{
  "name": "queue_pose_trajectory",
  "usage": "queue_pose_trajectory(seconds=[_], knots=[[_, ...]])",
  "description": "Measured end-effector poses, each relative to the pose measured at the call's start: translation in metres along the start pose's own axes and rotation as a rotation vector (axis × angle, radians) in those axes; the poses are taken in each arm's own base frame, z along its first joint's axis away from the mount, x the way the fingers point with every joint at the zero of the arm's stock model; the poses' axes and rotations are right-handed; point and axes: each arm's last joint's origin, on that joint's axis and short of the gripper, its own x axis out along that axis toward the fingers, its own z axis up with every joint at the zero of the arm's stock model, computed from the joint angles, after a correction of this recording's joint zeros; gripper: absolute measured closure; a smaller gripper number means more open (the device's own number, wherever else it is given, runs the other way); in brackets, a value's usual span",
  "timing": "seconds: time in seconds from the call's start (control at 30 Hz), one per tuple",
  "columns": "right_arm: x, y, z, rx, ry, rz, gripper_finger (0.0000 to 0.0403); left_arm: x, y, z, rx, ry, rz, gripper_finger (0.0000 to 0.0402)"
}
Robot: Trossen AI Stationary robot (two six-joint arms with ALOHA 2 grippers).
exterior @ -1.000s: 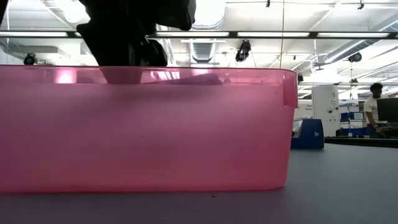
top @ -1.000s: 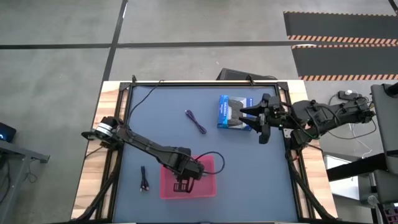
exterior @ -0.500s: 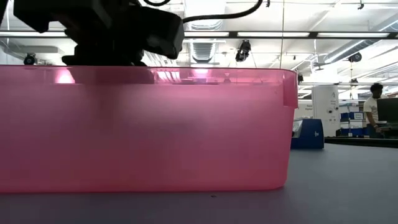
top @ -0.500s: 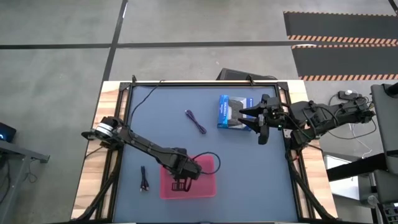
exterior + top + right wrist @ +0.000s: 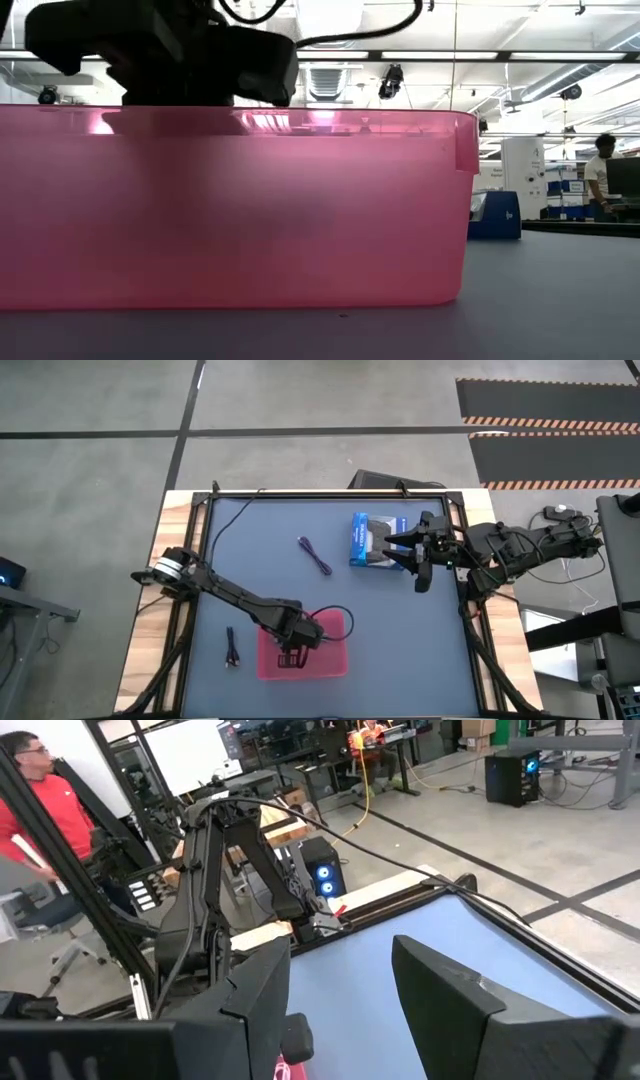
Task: Pick and place USB-C Cables
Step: Put the black and blue charger cable into the pink bin
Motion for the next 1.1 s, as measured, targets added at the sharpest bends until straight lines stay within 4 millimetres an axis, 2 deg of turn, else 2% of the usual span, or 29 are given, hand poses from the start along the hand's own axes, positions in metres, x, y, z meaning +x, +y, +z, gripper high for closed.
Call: queue_pose_trajectory(seconds=[0.6,1.1], knots=[[0.0001,0.0000,-0.0003,-0.001,0.001,0.000,0.0234,0.0063,0.0011,-0.0005,-0.003,-0.014,-0.058,0.0384],[0.0000,0.0001,-0.0003,-0.001,0.001,0.001,0.0234,0.0092,0.0054,-0.0027,-0.014,0.012,-0.082,0.0366]])
